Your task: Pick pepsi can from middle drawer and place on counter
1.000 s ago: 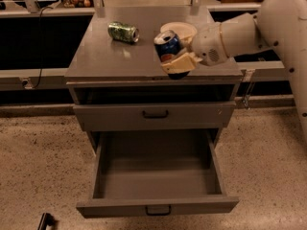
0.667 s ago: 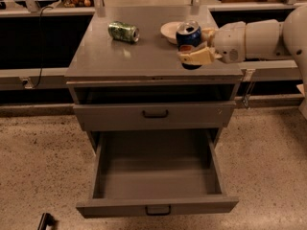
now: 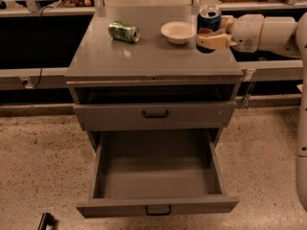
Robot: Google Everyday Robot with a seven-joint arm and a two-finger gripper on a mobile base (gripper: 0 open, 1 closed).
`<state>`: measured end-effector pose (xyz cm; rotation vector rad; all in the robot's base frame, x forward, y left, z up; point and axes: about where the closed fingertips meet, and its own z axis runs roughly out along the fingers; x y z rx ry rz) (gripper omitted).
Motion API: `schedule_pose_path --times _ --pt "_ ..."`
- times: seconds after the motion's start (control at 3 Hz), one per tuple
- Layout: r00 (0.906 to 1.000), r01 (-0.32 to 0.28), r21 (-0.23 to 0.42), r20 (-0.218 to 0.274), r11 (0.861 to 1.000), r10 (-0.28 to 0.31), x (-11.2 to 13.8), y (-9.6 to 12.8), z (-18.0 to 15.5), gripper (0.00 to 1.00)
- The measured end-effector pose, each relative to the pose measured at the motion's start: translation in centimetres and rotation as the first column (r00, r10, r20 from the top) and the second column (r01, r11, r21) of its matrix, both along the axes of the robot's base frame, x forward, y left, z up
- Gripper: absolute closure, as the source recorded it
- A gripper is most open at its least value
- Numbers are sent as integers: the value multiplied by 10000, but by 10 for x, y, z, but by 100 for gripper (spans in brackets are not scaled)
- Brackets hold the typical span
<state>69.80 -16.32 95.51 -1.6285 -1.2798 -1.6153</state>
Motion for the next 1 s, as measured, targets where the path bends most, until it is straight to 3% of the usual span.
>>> schedule_pose_path --times 0.33,0.67,1.0 --pt "9964 553 823 -684 9951 -497 34 -16 -11 100" --pt "9902 829 1441 -1238 9861 -652 52 -22 -30 100" --pt "9835 995 1605 -1659 9820 -726 64 -23 -55 88"
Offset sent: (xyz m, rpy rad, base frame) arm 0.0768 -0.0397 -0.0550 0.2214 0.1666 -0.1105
